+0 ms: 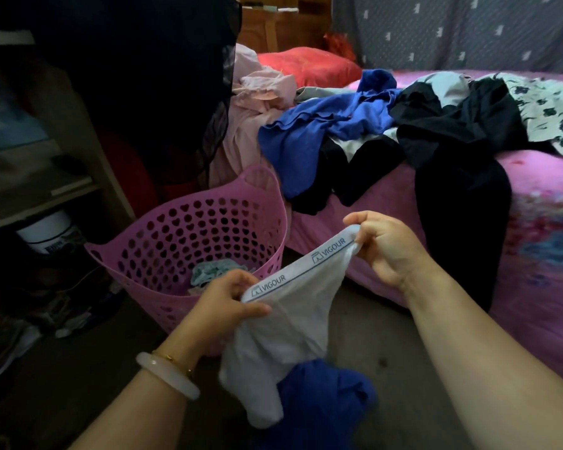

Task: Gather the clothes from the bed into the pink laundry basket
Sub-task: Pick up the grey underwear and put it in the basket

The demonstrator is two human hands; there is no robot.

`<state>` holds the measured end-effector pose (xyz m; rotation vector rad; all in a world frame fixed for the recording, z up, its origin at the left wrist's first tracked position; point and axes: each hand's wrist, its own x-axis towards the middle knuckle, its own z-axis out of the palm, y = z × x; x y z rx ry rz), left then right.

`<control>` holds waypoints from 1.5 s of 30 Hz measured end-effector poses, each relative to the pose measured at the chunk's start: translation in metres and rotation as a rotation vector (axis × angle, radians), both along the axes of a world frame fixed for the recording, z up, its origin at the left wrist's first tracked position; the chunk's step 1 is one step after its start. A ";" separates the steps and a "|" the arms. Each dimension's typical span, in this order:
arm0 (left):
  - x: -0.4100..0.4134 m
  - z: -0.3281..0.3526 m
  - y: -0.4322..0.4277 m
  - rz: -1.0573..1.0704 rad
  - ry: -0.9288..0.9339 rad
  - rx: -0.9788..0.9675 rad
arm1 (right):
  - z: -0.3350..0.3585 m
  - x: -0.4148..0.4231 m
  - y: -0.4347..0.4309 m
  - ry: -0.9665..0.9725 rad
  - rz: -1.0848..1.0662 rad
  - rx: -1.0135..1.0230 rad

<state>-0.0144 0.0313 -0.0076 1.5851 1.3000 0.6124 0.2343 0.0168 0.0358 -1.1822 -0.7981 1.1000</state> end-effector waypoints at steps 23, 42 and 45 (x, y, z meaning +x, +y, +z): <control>0.026 0.017 -0.001 0.258 0.293 0.280 | -0.002 -0.016 -0.019 -1.285 0.104 0.087; 0.009 0.038 0.000 0.230 0.044 0.278 | -0.011 -0.046 -0.009 -0.735 0.151 -0.067; 0.007 0.035 -0.002 0.178 -0.105 0.306 | -0.003 -0.042 -0.009 -0.394 0.245 -0.102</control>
